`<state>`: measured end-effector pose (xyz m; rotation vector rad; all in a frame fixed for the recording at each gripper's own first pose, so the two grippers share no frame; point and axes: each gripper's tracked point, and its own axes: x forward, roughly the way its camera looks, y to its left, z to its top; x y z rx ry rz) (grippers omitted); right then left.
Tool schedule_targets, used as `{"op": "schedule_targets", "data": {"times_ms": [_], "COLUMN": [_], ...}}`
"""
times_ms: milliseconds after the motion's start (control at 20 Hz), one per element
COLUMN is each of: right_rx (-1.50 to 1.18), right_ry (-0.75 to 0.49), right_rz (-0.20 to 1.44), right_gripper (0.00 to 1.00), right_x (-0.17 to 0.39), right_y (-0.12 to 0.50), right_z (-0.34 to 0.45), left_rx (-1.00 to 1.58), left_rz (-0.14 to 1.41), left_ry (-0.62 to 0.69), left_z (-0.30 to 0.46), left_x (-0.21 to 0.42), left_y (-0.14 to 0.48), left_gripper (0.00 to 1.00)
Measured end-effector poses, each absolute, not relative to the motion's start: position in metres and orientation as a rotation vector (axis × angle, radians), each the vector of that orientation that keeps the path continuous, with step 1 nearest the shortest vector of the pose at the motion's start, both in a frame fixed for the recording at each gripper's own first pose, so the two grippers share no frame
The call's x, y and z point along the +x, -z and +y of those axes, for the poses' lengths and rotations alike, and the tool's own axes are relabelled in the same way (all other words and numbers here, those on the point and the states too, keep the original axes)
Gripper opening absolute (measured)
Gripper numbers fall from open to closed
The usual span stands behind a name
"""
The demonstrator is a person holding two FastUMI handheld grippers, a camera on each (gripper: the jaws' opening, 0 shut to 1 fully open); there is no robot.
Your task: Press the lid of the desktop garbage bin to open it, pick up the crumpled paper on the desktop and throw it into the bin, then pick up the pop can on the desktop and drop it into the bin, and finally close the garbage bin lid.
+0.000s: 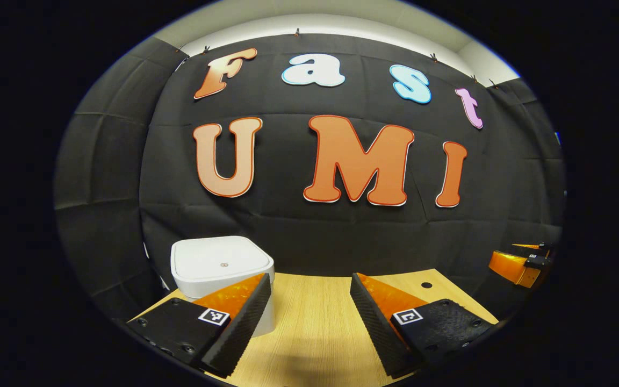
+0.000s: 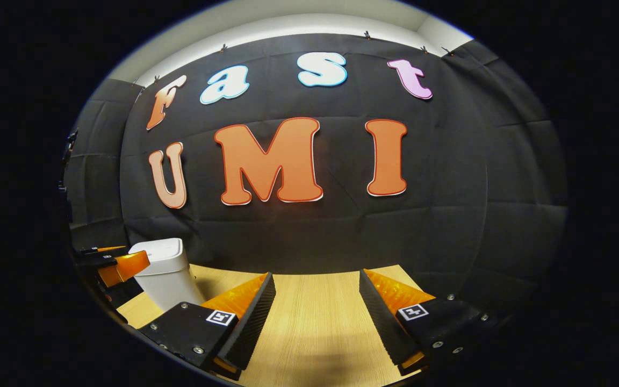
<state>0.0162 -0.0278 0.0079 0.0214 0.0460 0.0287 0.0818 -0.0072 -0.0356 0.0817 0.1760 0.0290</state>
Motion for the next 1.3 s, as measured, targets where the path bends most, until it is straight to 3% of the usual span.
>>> {"op": "schedule_targets", "data": {"times_ms": [1300], "right_rx": [0.06], "right_ry": [0.102], "right_rz": [-0.012], "right_gripper": [0.94], "right_x": [0.007], "right_y": [-0.025], "right_z": [-0.067], "left_rx": [0.078], "left_rz": [0.2], "left_ry": [0.057], "left_z": [-0.031], "left_x": [0.105], "left_y": [0.042], "left_gripper": [0.94]}}
